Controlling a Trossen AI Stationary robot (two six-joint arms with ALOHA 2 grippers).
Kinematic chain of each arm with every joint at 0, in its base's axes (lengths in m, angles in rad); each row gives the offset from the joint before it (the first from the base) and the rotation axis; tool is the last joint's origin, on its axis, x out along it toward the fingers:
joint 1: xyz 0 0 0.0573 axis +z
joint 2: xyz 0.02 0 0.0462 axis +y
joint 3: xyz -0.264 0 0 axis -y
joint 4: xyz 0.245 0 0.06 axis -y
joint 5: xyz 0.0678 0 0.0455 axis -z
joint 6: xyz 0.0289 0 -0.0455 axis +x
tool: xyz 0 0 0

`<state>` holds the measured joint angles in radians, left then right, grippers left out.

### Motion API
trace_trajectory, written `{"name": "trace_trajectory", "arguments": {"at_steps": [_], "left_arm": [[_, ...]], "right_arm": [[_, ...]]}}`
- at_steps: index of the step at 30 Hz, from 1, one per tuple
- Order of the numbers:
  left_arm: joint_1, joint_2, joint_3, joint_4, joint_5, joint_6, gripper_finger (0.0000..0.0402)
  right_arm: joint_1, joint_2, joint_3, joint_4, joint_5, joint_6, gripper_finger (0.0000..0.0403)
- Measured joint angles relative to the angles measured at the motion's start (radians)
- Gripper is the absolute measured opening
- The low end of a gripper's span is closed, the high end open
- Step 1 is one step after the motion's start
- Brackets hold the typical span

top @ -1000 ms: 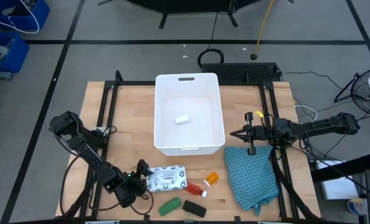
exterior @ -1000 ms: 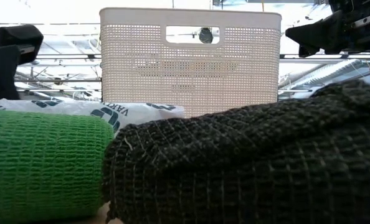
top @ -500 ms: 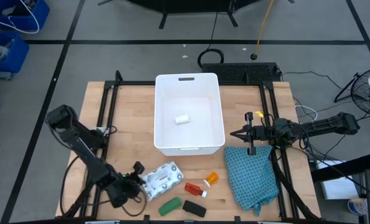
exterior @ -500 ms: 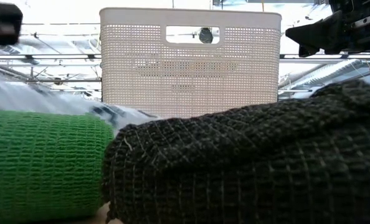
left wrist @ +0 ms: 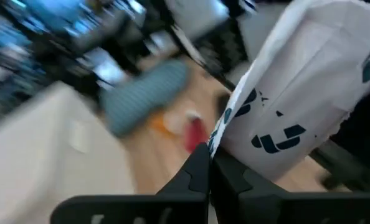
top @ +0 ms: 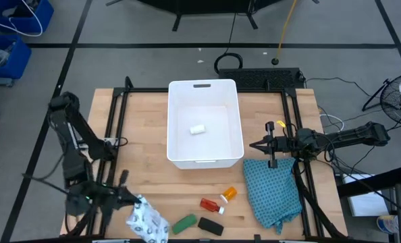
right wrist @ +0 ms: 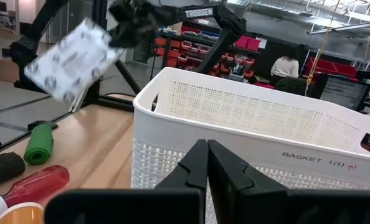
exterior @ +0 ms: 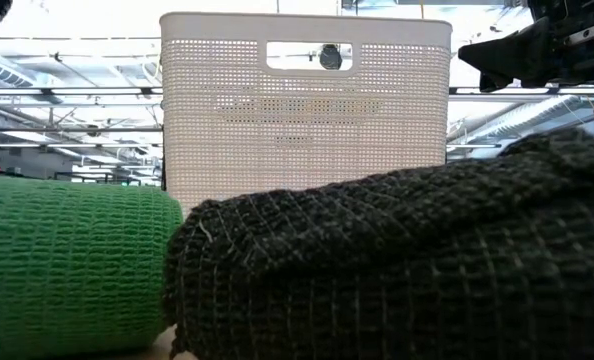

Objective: Pick & place medical supplies in basket/bin
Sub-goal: Put the white mailer bag into the white bin

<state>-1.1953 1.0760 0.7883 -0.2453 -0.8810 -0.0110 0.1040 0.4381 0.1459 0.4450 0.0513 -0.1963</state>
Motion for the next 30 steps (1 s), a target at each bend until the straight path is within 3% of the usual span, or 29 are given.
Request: {"name": "trace_trajectory", "arguments": {"at_steps": [6,12,17,26,30], "left_arm": [[-0.002,-0.129,0.0,0.052,-0.27,0.099,0.0001],[-0.026,-0.278,0.0,0.165,-0.378,0.325,0.0001],[-0.046,-0.376,0.001,0.281,-0.685,0.478,0.0001],[-0.005,-0.536,0.003,0.265,-0.692,0.554,0.0],[-0.005,-0.586,0.002,0.177,-0.692,0.533,0.0]], "right_arm": [[0.0,0.0,0.0,0.0,0.0,0.0,0.0],[0.0,0.0,0.0,0.0,0.0,0.0,0.0],[0.0,0.0,0.0,-0.001,0.0,-0.006,0.0],[0.0,0.0,0.0,-0.012,-0.001,-0.003,0.0],[0.0,0.0,0.0,-0.021,-0.001,-0.003,0.0]]}}
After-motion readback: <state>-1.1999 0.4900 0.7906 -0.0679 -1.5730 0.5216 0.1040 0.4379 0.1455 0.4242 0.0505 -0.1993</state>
